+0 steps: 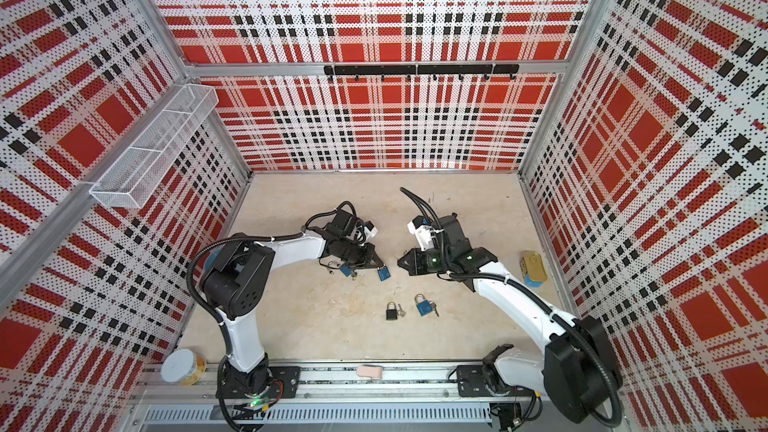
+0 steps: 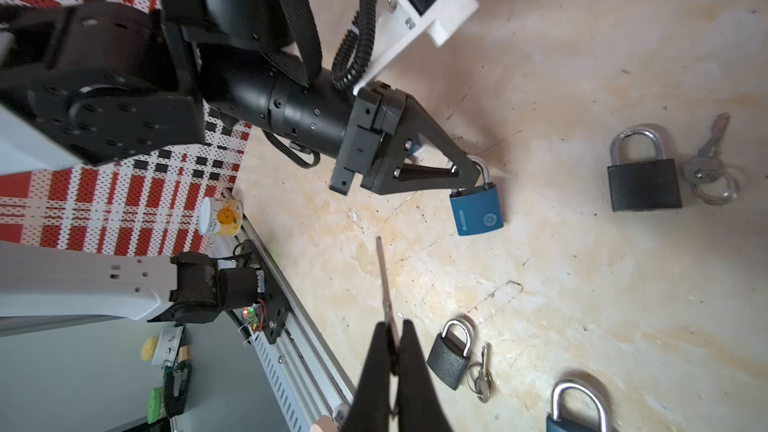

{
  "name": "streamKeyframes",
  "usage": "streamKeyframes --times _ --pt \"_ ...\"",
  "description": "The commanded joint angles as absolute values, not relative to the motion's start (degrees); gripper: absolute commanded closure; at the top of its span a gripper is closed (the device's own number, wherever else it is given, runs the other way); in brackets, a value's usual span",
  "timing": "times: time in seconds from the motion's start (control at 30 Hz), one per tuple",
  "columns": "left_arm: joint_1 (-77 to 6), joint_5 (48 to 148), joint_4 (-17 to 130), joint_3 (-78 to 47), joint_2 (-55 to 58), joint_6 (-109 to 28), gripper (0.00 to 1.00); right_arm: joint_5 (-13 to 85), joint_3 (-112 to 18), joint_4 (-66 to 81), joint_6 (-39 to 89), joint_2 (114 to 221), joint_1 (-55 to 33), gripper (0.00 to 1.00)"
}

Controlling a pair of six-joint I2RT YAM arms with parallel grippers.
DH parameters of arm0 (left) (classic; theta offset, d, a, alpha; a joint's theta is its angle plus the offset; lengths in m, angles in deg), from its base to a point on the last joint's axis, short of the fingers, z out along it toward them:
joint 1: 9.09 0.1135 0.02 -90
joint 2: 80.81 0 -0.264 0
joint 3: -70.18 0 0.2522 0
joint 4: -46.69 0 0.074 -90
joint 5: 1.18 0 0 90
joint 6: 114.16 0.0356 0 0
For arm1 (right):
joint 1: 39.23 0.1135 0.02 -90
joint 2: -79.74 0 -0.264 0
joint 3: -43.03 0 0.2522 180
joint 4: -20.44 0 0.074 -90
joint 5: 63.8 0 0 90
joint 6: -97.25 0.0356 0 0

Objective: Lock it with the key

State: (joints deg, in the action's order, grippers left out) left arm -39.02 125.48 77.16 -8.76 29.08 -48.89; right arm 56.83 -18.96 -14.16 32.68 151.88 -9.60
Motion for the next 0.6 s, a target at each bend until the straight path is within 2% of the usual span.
streamKeyframes --times 0.0,0.07,0.2,0.33,0.57 --pt "-38.77 120.98 79.63 -10.0 29.98 -47.0 0.95 51.73 -18.07 -10.94 32.45 153.18 -9.34 1.0" --pt "-38.71 120.82 79.9 -10.07 29.61 -46.75 0.92 49.95 -17.74 -9.98 34.2 153.88 -9.36 1.0" --pt "-38.61 119.65 81.41 -10.94 29.4 -46.31 0.68 48.68 -17.92 -8.2 35.49 156.27 -9.18 1.0" --pt "-38.23 118.7 81.87 -11.14 28.89 -46.56 0.62 47.4 -18.25 -6.88 36.3 158.91 -9.02 1.0" --pt "-36.8 116.75 81.73 -11.03 24.84 -48.79 0.62 42.52 -18.89 -5.25 36.74 164.38 -7.0 1.0"
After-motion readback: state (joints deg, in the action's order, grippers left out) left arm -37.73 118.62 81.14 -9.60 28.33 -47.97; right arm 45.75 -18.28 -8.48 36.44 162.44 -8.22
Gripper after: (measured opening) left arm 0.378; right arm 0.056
